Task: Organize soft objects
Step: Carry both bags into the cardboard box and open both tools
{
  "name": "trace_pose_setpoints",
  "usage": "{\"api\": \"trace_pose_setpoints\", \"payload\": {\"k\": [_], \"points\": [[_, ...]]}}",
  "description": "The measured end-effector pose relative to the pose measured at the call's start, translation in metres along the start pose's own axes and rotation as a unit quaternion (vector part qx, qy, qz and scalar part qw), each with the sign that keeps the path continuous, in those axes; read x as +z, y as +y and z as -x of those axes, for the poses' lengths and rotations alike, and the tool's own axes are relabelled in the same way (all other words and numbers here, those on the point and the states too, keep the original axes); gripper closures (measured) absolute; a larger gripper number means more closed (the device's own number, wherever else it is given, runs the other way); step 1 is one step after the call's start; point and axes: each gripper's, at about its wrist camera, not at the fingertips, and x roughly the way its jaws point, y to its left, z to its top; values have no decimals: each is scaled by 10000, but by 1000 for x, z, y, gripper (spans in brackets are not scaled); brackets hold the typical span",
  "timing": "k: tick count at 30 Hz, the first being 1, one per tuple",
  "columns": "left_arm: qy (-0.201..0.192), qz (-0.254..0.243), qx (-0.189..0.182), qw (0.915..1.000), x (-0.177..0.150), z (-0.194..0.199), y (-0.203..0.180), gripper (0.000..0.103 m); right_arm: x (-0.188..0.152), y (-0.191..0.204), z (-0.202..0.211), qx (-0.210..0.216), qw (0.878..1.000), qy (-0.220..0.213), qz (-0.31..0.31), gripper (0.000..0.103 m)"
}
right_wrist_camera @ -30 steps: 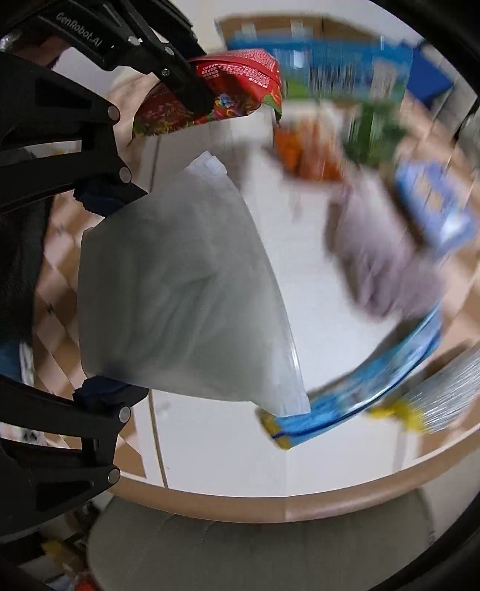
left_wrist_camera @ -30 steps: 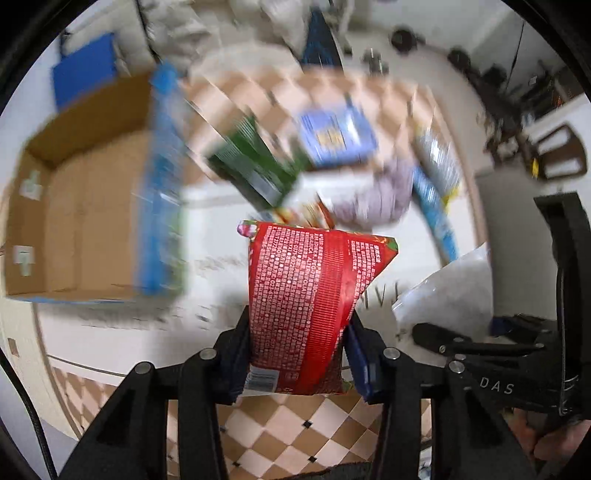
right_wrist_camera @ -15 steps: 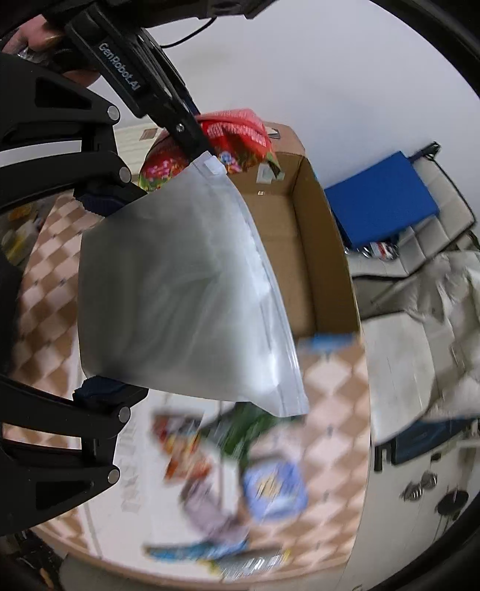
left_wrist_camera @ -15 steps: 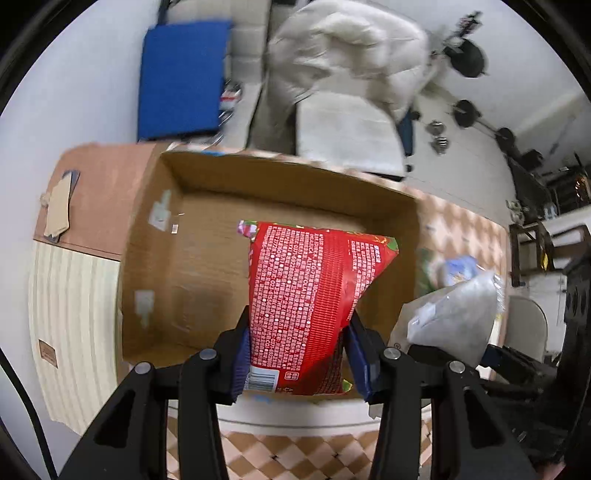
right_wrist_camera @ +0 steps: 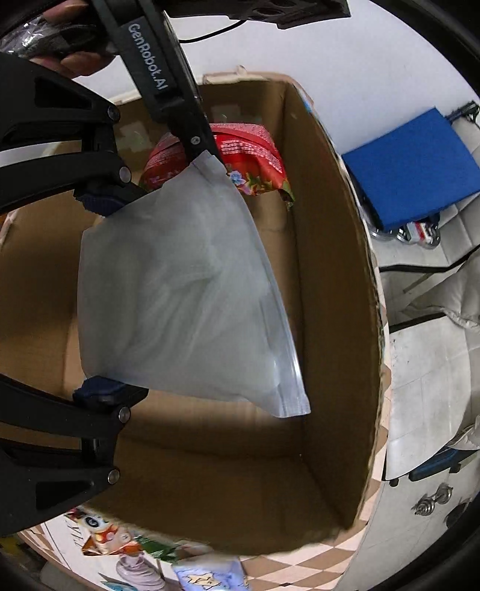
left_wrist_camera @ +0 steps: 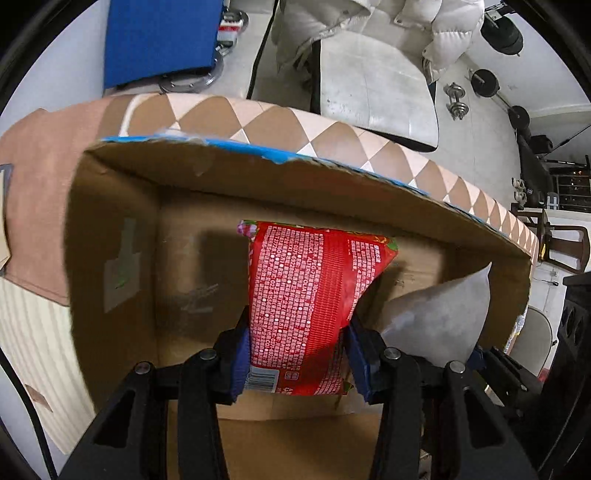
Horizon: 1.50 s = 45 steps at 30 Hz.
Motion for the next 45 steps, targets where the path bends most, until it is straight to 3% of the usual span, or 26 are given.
{"api": "trace_pose_setpoints", "payload": {"k": [4,5,6,7,11,12,18,24,34,38,42,45], "points": [[236,-51,-116,9996,5,-7,4,54,14,-7,-8,22,9998,183,14,26],[255,-49,-142,9996,3,-5,3,48,15,-8,-10,20,9997,229,10,15],[216,-84,-131,9996,2,-3,3,32,16,-7,-9,22,9997,228,28,0],[99,-162,-30,9998,0,3,1,19,14,-6,-7,11,9998,196,79,0],[-254,-273,226,9990,-12,26,-1,10,2,2,2,-222,9988,235,375,0],[-352,-266,228,9988,-19,33,-1,3,-4,4,8,-300,9985,190,407,0],[-1054,-321,639,9919,-63,68,3,2,-45,6,49,-871,9947,-396,386,0],[-1629,-501,872,9815,-120,97,-3,2,-96,8,85,-1110,9883,-967,402,0],[-2332,-568,1145,9640,-193,138,-13,1,-170,21,131,-933,9825,-1507,573,0],[-2420,-442,1097,9630,-210,149,-17,1,-187,20,138,-638,9838,-1566,604,0],[-2530,-412,1110,9602,-221,159,-36,1,-200,6,152,-288,9813,-1778,681,0],[-2571,-589,1122,9580,-219,161,-70,1,-204,-15,167,-365,9768,-1983,723,0]]}}
